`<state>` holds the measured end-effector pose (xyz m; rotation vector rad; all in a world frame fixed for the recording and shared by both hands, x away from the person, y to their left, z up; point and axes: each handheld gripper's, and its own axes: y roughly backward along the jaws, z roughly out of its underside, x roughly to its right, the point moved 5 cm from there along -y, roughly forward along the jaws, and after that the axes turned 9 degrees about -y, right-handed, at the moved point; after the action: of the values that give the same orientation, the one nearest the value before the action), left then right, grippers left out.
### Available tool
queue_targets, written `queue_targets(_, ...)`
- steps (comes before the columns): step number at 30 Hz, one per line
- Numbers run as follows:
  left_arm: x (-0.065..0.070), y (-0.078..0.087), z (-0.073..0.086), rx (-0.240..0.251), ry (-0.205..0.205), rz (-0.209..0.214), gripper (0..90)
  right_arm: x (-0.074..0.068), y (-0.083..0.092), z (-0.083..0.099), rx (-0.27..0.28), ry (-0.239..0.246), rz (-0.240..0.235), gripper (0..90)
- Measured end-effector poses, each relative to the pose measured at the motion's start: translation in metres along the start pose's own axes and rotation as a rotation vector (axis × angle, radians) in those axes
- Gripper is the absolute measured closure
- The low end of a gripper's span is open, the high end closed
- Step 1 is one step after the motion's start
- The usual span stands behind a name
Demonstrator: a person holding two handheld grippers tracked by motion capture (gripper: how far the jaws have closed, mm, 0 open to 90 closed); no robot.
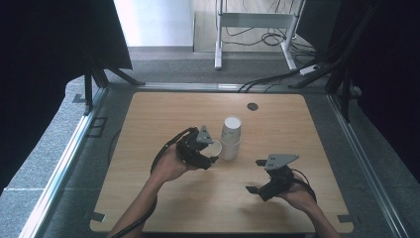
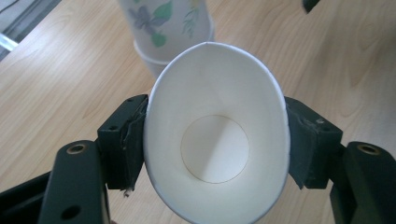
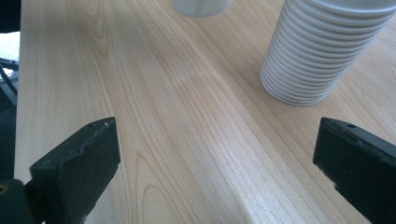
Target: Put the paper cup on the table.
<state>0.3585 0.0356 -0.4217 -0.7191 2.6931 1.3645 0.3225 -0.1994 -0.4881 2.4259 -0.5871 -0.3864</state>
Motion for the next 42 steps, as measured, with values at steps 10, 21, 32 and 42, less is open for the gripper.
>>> queue_targets(10, -0.016, 0.002, 0.015, -0.031, 0.054, -0.041, 30.0, 0.005, 0.000, 0.005, -0.006, -0.022, 0.023, 0.4)
queue_targets(21, -0.034, 0.002, 0.034, -0.071, 0.114, -0.095, 29.5, 0.014, -0.001, 0.010, -0.012, -0.047, 0.052, 0.0)
queue_targets(32, -0.047, -0.002, 0.049, -0.096, 0.159, -0.138, 29.0, 0.018, -0.004, 0.016, -0.038, -0.039, 0.072, 0.0)
queue_targets(42, -0.062, -0.009, 0.067, -0.110, 0.225, -0.185, 28.1, 0.019, -0.007, 0.019, -0.060, -0.023, 0.075, 0.0)
